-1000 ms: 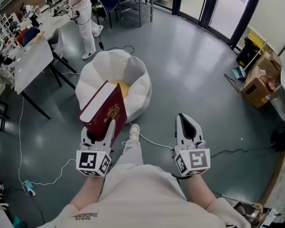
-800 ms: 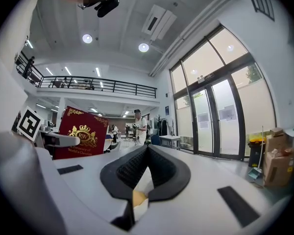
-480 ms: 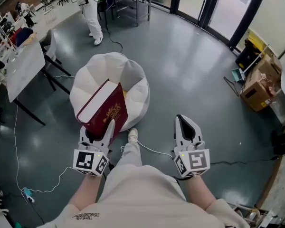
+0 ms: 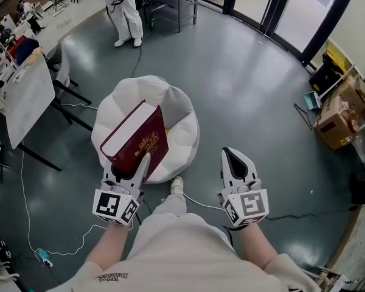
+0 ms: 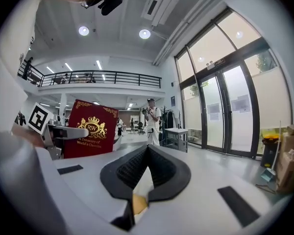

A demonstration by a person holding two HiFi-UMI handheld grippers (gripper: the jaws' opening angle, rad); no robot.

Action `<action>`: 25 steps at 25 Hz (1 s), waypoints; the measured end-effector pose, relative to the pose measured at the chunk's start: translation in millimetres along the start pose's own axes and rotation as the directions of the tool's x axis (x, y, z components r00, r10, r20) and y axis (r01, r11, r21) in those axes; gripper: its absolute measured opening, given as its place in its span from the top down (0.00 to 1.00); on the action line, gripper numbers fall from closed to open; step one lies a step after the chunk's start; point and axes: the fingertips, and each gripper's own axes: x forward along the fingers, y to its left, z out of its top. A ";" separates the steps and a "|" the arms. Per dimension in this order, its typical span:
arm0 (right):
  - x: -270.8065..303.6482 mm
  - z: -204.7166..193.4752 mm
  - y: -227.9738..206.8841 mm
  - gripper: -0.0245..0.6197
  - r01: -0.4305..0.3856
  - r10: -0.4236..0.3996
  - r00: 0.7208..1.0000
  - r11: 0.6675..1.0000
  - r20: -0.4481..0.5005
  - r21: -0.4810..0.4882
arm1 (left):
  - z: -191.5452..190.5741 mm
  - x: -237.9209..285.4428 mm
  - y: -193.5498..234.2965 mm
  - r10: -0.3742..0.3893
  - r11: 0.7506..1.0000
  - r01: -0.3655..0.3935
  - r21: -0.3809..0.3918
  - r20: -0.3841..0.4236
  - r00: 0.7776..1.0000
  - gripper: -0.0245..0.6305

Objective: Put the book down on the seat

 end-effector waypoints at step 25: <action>184.1 33.8 -45.2 0.96 -0.014 0.014 1.000 1.000 -0.017 -0.028 | 12.7 123.4 115.8 -0.061 0.993 0.063 -0.104 0.017 0.998 0.61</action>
